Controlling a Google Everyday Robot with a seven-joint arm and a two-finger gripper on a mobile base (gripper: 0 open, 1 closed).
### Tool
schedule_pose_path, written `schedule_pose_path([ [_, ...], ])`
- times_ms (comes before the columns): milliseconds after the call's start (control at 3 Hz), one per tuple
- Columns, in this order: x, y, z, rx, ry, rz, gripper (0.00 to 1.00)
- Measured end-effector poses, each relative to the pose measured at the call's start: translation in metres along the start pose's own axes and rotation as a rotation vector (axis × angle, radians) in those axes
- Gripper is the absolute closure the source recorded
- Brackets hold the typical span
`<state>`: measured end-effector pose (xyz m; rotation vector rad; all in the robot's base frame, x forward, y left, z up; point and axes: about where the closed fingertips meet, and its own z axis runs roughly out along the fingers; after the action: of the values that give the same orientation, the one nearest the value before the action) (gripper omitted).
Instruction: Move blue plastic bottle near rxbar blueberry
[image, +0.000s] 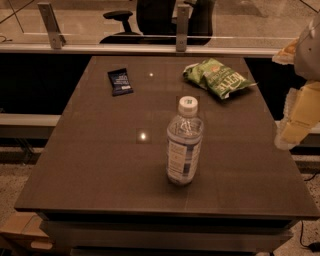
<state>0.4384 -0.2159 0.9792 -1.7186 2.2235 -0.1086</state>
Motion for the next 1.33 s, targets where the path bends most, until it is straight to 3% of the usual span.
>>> schedule_pose_path([
  [667, 0.002, 0.006, -0.006, -0.002, -0.027, 0.008, 0.00],
  [1000, 0.008, 0.020, -0.012, -0.001, -0.099, 0.022, 0.00],
  [1333, 0.017, 0.039, -0.013, 0.011, -0.229, 0.056, 0.00],
])
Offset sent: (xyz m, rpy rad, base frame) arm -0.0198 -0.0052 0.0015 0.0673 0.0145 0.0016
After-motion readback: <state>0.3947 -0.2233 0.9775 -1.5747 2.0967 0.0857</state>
